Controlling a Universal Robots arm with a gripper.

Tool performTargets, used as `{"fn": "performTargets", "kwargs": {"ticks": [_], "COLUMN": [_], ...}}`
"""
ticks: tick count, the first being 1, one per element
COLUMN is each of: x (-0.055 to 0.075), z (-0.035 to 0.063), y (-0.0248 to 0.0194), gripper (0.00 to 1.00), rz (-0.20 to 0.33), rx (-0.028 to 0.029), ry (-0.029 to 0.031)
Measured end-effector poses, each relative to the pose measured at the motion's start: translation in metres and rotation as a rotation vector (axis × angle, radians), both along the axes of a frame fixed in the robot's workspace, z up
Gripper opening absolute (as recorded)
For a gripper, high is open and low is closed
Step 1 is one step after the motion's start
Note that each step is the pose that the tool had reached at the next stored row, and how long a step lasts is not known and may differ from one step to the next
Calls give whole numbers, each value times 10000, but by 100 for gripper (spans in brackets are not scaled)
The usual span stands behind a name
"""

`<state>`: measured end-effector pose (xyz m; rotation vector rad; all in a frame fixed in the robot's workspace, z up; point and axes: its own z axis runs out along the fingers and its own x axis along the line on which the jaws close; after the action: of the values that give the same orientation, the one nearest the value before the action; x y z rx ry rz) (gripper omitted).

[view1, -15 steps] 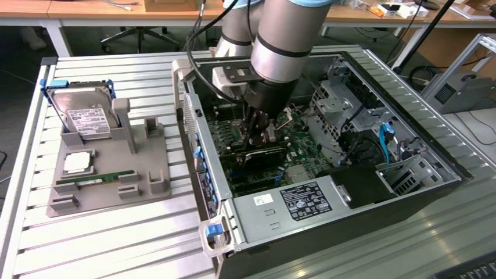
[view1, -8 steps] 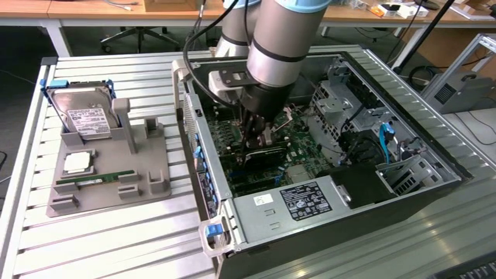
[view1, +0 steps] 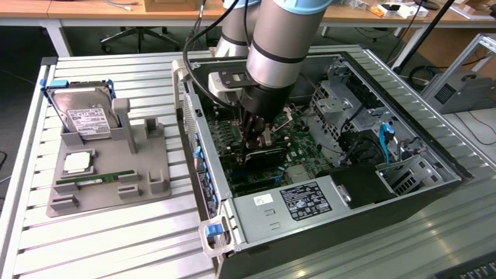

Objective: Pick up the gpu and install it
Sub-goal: 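Press down on the gpu until it lock into place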

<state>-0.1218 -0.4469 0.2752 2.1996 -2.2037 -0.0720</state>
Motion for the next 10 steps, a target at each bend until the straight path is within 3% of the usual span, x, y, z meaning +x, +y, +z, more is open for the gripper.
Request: {"fn": "performTargets", "kwargs": {"ticks": [10], "x": [-9], "z": [-5], "y": [0], "gripper": [11], "rz": [-1], "rx": [2], "ry": [-1]}}
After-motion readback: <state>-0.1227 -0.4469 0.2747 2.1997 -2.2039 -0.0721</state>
